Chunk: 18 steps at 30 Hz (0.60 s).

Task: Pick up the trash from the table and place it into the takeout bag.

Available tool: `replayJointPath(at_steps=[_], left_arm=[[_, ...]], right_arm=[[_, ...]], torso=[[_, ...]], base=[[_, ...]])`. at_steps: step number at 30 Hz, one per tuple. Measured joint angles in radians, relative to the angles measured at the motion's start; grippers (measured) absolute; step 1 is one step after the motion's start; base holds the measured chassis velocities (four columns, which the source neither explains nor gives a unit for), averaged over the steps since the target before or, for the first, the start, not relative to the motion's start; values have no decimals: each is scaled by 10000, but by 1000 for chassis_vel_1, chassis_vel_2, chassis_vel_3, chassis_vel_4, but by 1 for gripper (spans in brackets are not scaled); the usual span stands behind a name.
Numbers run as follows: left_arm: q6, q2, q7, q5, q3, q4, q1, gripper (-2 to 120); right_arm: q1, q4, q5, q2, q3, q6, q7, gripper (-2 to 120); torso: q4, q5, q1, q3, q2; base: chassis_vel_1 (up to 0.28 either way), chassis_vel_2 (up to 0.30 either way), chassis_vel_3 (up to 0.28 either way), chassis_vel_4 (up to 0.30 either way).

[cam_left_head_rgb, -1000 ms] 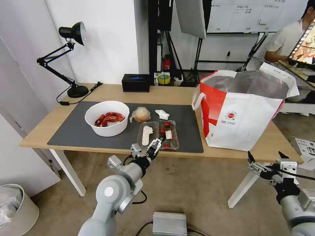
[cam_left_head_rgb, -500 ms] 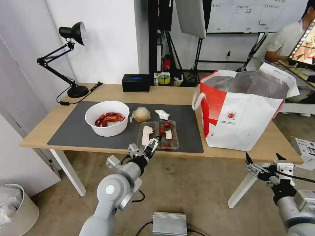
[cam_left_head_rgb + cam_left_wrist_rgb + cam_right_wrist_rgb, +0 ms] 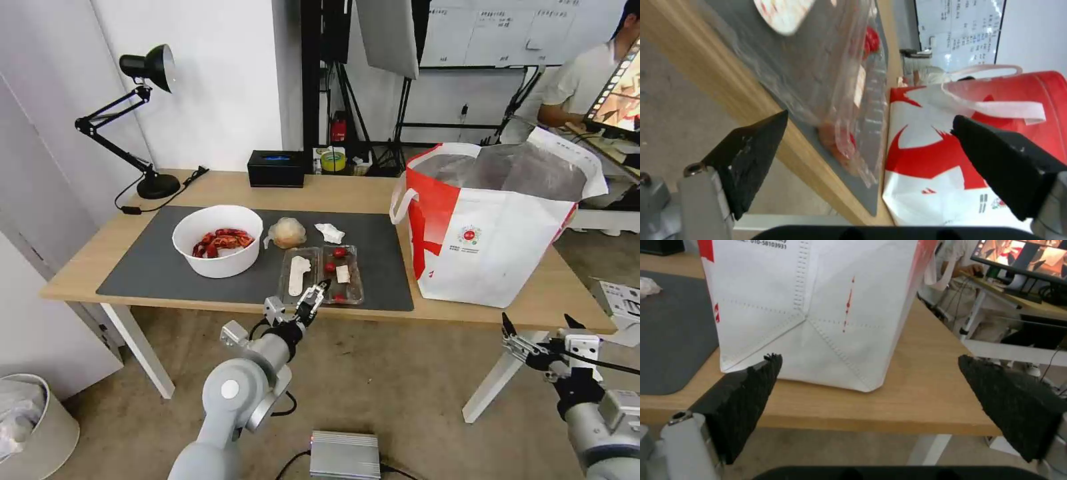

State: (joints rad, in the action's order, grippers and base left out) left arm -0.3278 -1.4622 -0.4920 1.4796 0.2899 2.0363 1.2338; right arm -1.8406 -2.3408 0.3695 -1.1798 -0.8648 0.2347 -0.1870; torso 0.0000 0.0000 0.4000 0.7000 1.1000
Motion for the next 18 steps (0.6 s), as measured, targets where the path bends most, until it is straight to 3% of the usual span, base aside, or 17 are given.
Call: replayJointPath(at_steps=[18], left_arm=[[471, 316, 558, -281, 220, -159, -57, 100]], right_arm=[[12, 70, -14, -9, 139, -43, 2, 100]], torso=[[2, -1, -1, 0, 0]], base=[[0, 0, 0, 0]])
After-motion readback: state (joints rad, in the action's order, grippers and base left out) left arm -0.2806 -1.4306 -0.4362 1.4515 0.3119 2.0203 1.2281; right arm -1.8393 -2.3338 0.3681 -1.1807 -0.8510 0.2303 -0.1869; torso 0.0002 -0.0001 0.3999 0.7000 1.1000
